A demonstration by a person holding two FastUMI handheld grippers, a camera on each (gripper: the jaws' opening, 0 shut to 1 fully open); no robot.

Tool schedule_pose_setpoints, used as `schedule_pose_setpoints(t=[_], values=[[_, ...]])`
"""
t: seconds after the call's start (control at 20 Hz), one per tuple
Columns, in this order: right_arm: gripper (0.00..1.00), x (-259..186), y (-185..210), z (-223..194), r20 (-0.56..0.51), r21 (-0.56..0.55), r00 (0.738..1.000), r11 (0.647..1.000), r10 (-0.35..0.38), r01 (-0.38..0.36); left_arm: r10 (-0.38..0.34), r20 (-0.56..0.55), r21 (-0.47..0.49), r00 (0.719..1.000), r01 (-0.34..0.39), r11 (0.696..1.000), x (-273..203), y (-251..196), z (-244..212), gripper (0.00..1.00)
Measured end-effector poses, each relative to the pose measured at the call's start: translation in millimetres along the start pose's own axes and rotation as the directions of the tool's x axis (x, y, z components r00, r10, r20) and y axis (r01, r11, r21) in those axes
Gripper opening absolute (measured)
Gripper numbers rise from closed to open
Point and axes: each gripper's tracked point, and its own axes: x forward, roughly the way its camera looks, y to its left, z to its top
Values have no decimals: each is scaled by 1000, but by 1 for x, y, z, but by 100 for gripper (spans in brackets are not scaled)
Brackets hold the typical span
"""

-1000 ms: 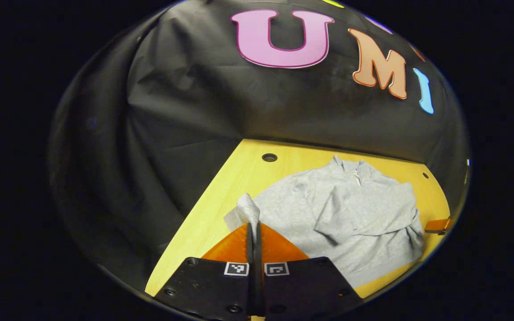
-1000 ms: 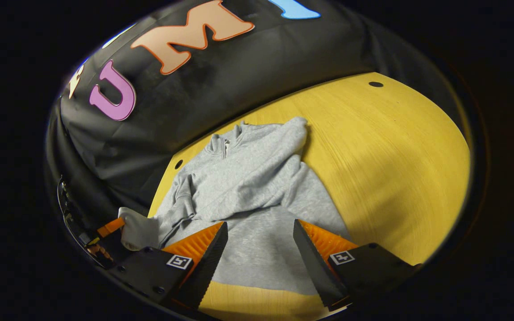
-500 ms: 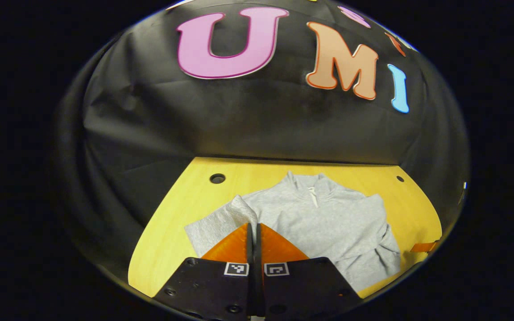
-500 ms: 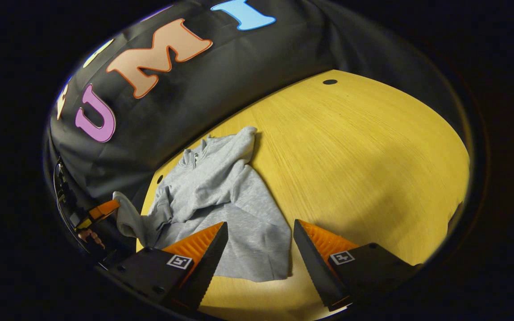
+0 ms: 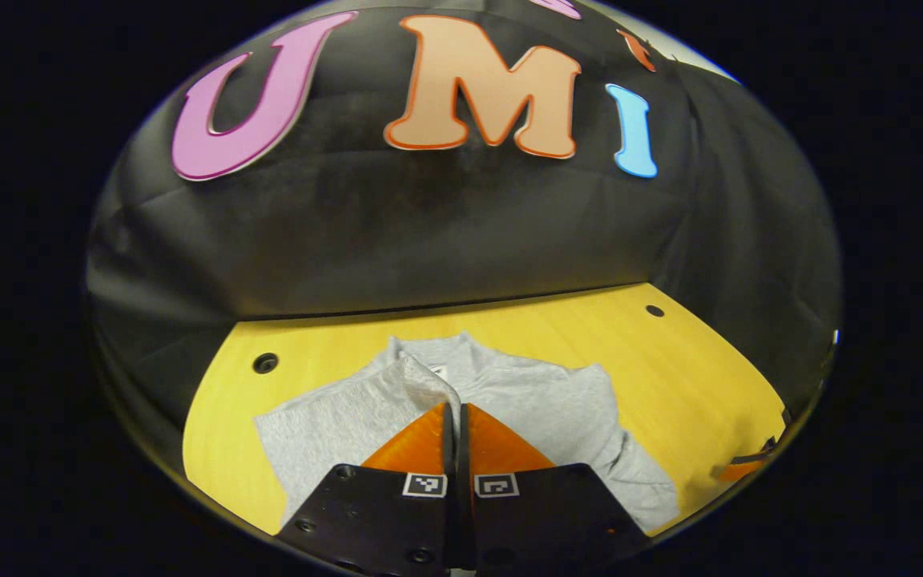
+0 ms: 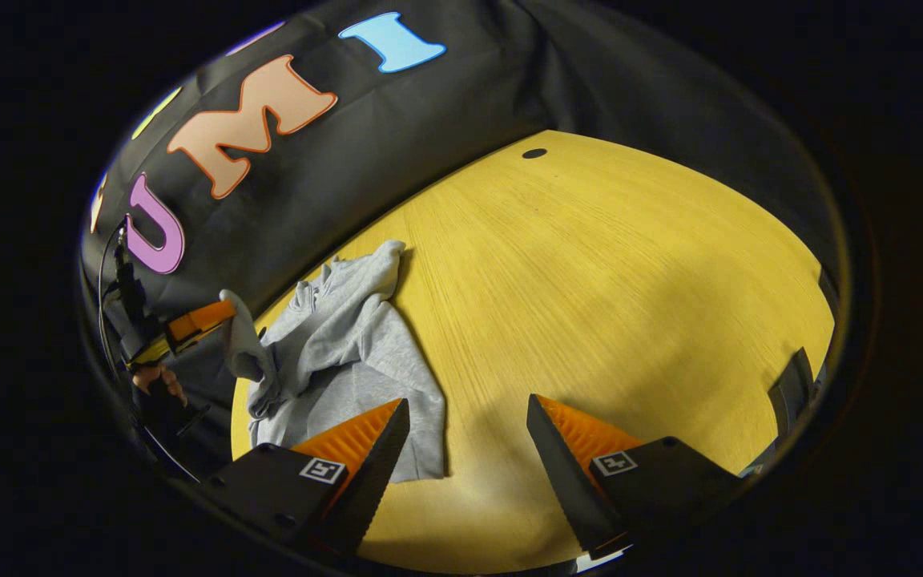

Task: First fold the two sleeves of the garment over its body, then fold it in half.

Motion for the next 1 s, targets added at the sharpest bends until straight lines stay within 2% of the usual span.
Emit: schedule_pose_setpoints(t=[0.2,0.35,0.4,0.45,0.55,0.65,0.7,0.75,1.0], values=[[96,-7,-15,-1,1,4,1000,1000,-20,20,-39,-90,-14,995,37,999,33,-40,-28,0],[96,-10,-16,2,5,-9,1000,1000,-18,18,-26,-163,9,986,28,1000,53,-43,-52,0],[96,-10,-13,1,2,-11,1000,1000,-12,12,-58,-184,5,981,59,998,51,-48,-58,0],[96,-9,-10,0,-1,-18,1000,1000,-5,5,-87,-191,-16,978,85,996,51,-54,-59,18],[96,-5,-1,0,-6,-44,1000,999,11,-11,-130,-191,-65,973,119,991,43,-59,-61,39],[96,-1,9,-1,-11,-74,1000,997,28,-29,-130,-158,-103,979,115,988,31,-54,-53,76],[96,0,15,-1,-16,-89,999,995,38,-39,-125,-131,-122,983,109,987,27,-49,-47,89],[96,2,20,-1,-20,-103,999,994,46,-48,-116,-107,-138,987,100,985,20,-43,-43,96],[96,12,45,-6,-45,-182,996,980,79,-86,-11,-39,-114,999,7,993,-26,11,-38,95]])
